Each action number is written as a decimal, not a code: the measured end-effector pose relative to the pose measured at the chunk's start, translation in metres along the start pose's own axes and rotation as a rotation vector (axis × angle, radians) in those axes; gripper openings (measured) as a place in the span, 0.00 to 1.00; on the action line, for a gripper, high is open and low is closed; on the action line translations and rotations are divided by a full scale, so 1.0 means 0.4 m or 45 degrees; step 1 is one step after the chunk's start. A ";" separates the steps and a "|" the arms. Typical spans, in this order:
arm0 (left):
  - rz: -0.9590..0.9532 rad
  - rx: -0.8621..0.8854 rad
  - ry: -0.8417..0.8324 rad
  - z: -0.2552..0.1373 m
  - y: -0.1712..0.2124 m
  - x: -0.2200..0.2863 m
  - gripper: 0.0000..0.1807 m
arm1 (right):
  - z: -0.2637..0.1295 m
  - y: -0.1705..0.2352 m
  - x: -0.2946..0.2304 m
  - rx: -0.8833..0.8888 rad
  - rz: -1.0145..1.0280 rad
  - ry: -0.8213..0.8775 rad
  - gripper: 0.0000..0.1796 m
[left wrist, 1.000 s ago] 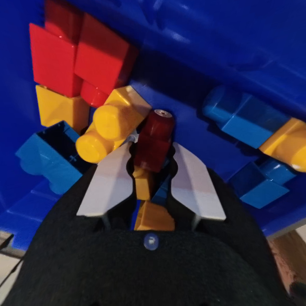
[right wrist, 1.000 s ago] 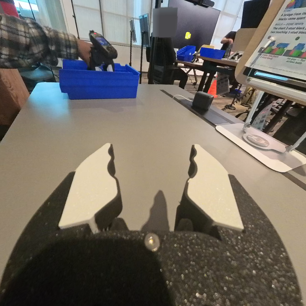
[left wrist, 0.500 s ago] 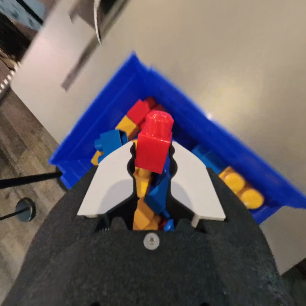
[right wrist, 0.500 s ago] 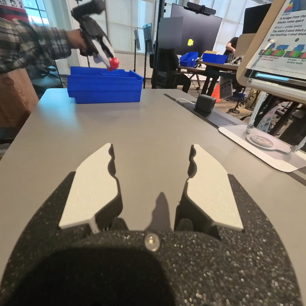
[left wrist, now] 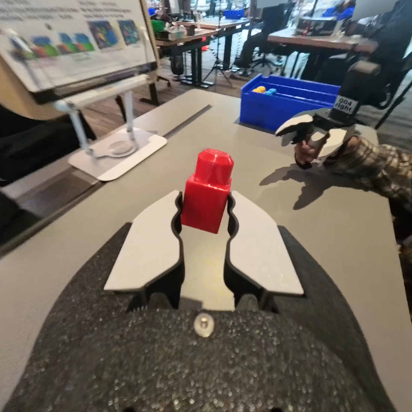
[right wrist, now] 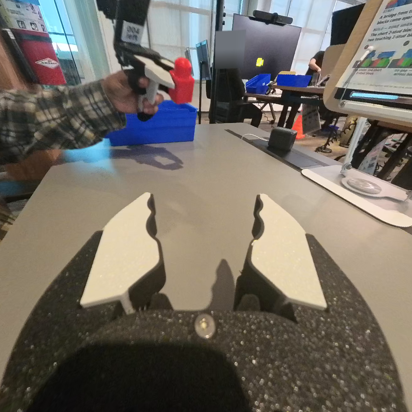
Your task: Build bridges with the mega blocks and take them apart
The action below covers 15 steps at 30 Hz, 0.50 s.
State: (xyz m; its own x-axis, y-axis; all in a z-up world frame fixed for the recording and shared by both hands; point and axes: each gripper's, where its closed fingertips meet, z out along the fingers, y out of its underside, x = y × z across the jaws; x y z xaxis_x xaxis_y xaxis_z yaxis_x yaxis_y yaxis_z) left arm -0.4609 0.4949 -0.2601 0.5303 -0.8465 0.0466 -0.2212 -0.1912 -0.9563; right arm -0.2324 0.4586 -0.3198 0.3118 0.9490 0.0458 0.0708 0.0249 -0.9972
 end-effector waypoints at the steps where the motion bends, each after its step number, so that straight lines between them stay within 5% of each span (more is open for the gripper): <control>1: -0.035 0.006 0.042 0.032 0.012 0.013 0.21 | -0.001 0.002 0.001 0.001 0.005 -0.002 0.47; 15: -0.132 0.160 0.281 0.241 0.044 0.148 0.21 | 0.087 -0.100 0.026 0.064 0.060 -0.149 0.37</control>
State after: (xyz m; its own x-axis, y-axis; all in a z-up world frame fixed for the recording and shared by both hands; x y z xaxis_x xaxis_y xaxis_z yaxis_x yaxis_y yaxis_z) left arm -0.3546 0.4893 -0.3021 0.3509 -0.9159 0.1948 -0.0639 -0.2310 -0.9709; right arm -0.2649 0.4785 -0.2814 0.2011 0.9796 -0.0057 0.0101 -0.0079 -0.9999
